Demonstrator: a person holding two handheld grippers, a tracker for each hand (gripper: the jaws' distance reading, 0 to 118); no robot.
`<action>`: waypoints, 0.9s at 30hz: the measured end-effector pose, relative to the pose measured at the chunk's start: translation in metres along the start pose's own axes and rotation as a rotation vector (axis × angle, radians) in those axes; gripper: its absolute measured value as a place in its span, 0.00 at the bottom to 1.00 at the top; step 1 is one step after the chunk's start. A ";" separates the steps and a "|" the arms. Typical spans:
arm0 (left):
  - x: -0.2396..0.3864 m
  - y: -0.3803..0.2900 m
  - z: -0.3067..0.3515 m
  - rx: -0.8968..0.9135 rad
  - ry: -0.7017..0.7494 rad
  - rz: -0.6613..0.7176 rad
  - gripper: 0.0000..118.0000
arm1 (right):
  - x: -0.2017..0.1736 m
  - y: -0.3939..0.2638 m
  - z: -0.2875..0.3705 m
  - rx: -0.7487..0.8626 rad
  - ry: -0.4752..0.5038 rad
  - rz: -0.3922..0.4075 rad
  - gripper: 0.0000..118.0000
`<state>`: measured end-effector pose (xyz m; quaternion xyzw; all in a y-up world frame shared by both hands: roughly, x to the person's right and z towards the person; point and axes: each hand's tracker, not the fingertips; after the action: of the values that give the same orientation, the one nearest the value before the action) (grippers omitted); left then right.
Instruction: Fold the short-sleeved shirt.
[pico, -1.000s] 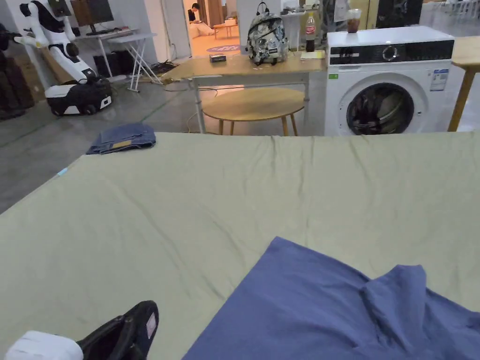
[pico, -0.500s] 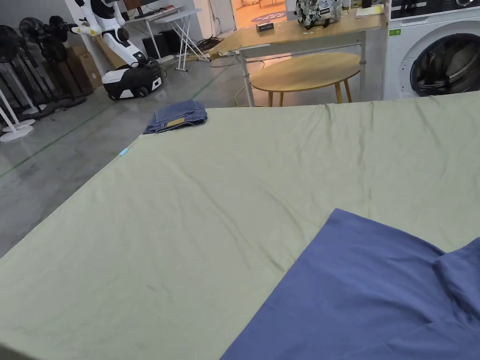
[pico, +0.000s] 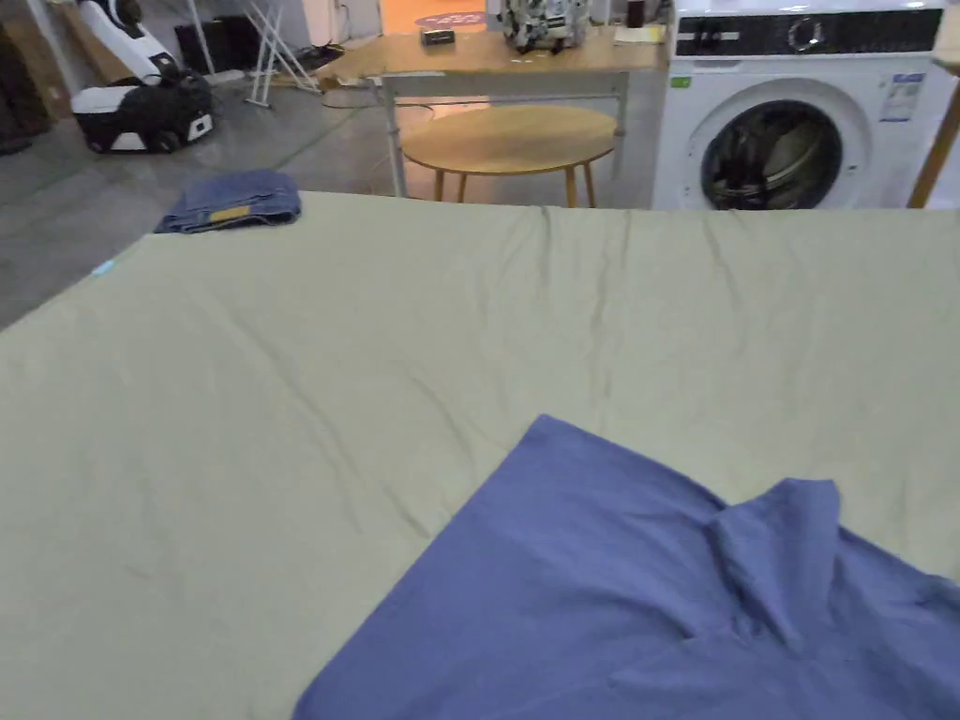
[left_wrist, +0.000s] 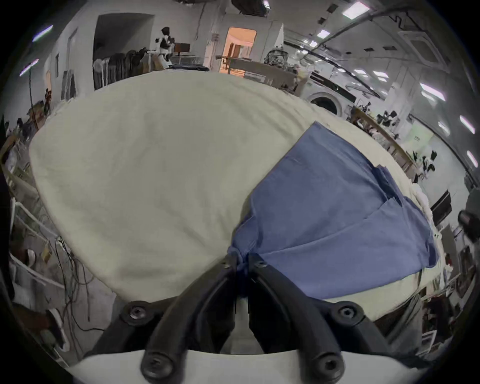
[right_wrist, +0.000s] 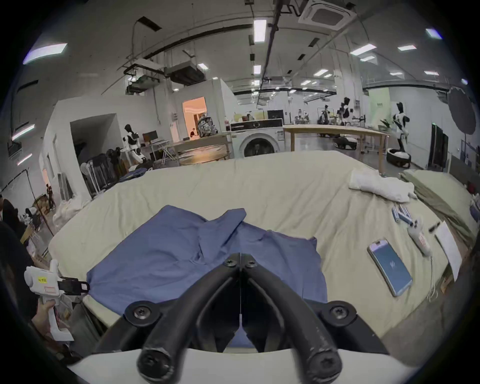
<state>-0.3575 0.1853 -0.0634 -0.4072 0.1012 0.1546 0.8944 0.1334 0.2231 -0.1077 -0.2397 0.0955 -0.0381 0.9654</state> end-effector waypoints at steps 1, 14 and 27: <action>0.005 0.001 -0.001 -0.010 0.009 -0.018 0.01 | 0.001 0.011 -0.010 -0.019 0.032 0.036 0.29; 0.000 0.004 -0.004 -0.021 0.013 -0.015 0.01 | 0.046 0.076 -0.296 -0.691 0.017 0.275 0.52; -0.009 0.004 0.001 -0.001 -0.016 0.048 0.01 | 0.068 0.073 -0.294 -0.697 0.061 0.117 0.00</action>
<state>-0.3669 0.1866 -0.0629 -0.4040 0.1035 0.1795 0.8910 0.1427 0.1459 -0.4079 -0.5477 0.1453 0.0447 0.8228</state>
